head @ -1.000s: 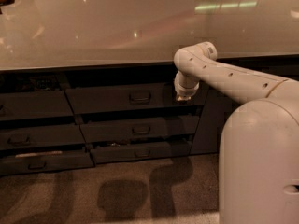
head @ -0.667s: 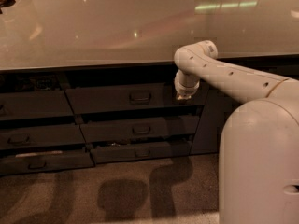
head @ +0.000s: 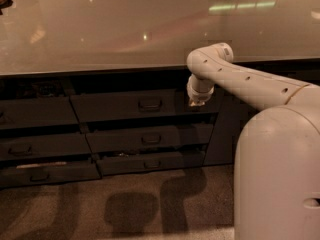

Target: Open top drawer

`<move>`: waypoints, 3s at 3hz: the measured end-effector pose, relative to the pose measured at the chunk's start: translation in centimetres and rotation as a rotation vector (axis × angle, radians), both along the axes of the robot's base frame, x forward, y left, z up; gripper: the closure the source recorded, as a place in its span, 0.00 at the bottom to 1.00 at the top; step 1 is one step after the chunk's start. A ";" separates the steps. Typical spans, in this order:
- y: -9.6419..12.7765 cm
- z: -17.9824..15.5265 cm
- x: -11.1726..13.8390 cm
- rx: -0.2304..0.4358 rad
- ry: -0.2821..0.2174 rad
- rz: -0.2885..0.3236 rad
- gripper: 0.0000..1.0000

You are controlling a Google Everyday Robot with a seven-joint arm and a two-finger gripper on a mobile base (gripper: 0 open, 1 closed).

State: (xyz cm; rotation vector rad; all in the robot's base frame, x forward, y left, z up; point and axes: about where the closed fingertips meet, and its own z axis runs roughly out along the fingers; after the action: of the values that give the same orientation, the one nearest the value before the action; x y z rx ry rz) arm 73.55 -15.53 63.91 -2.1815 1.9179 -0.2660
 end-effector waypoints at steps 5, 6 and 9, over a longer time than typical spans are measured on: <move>-0.1 1.6 0.1 0.000 -0.001 0.002 1.00; -0.1 2.3 0.1 0.000 -0.001 0.002 1.00; -4.9 11.1 -6.0 -0.022 -0.397 -0.025 1.00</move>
Offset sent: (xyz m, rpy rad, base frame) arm -0.2071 0.0062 -0.1474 0.0130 -0.1392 0.2295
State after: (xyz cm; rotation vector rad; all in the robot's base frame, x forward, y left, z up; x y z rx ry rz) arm 67.53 -20.45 74.98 -1.9366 1.7238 -0.6716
